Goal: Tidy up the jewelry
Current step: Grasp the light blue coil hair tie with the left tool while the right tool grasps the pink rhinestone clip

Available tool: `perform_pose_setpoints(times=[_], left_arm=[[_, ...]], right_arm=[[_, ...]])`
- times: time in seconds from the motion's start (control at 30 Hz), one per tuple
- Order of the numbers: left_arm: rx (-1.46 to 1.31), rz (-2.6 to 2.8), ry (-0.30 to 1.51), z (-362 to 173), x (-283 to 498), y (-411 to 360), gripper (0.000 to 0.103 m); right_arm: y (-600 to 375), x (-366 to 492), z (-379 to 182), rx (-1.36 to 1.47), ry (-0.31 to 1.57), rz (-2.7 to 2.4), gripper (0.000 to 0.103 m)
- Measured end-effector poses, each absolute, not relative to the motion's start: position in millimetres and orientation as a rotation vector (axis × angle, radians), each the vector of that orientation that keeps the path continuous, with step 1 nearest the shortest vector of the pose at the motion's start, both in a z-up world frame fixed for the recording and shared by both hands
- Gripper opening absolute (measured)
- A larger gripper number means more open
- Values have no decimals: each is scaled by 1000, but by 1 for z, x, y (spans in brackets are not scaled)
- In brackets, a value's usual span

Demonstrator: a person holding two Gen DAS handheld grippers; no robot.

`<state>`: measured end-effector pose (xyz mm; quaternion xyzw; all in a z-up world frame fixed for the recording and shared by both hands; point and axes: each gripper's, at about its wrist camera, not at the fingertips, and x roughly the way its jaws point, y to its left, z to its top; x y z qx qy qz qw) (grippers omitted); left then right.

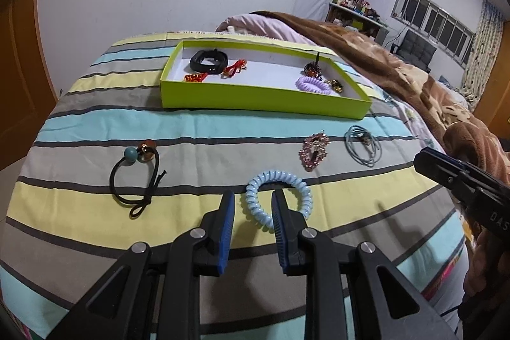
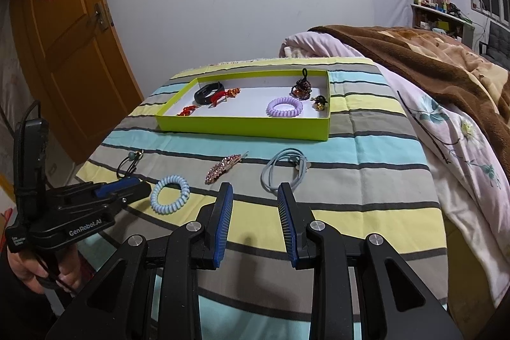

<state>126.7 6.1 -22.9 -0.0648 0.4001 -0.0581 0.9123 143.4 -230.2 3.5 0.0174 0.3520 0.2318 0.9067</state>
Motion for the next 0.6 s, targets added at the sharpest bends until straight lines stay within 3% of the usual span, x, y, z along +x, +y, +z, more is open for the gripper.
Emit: perform_pose_setpoints(times=[0.37,0.5,0.6], left_arm=[[-113,-82,873,-34,141,-1,25],[-53,-43,853,-36,141,-7,10],[-85,-55,845,-35,140,-1,10]], right_arm=[[-213,163,-4,40,749,510,30],[-210,169,-6,48,764,518,30],[-206,173,-8,51,776,527,30]])
